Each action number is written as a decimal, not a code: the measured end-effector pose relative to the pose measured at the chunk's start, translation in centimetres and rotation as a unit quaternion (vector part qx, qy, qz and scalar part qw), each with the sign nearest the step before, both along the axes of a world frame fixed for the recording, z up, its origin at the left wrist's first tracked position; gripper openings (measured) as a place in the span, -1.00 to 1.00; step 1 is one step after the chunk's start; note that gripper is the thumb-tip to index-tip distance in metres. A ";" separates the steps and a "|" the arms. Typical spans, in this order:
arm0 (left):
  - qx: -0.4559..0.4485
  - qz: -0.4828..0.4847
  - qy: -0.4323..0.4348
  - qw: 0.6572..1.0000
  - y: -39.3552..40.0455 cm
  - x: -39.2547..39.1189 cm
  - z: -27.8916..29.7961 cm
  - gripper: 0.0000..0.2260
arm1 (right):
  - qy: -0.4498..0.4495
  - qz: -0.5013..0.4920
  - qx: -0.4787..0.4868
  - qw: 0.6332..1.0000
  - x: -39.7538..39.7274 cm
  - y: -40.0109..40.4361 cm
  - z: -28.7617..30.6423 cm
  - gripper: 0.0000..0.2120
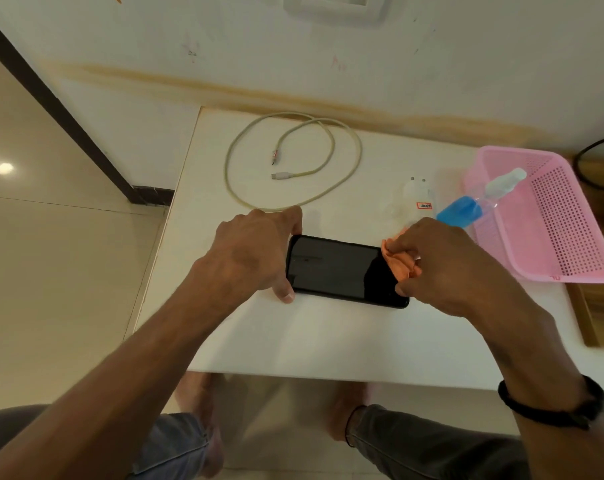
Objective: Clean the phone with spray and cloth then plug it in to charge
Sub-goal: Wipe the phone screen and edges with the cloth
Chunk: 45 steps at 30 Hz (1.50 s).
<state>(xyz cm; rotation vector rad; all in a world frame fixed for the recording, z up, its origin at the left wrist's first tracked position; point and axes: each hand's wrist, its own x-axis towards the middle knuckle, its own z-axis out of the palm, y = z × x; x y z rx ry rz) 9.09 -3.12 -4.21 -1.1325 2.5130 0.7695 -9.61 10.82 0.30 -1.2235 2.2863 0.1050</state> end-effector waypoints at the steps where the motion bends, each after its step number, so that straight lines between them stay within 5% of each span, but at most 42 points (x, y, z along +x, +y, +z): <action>1: 0.001 -0.005 0.003 1.000 -0.1 0.1 0.0 -0.21 | 0.000 0.014 0.004 1.000 -0.1 0.1 -0.1 -0.44; 8: 0.008 -0.045 0.034 0.998 -0.4 0.3 -0.5 -0.19 | 0.023 0.062 -0.059 0.996 -0.6 0.2 -0.8 -0.87; 22: 0.005 -0.017 0.087 0.996 0.5 0.0 -1.0 -0.23 | 0.079 -0.012 0.020 0.997 0.3 -0.2 -0.5 -0.75; 30: 0.028 0.009 0.101 0.994 0.6 -0.1 -1.3 -0.27 | 0.015 0.038 0.077 0.996 1.0 0.7 -0.4 -0.86; 34: 0.040 0.010 0.087 0.995 0.6 -0.2 -1.4 -0.28 | -0.103 0.060 0.080 0.990 0.3 1.7 -0.5 -0.86; 38: 0.044 0.007 0.070 0.997 0.6 -0.3 -1.5 -0.26 | -0.190 -0.019 -0.049 0.980 -0.9 1.5 0.1 -0.89; 41: 0.035 0.005 0.067 0.997 0.5 -0.3 -1.4 -0.24 | -0.088 -0.114 -0.164 0.976 -1.5 1.4 -0.9 -0.90; 45: 0.037 0.008 0.068 0.997 0.7 -0.3 -1.5 -0.25 | -0.007 -0.112 -0.149 0.983 -0.5 0.8 -1.6 -0.88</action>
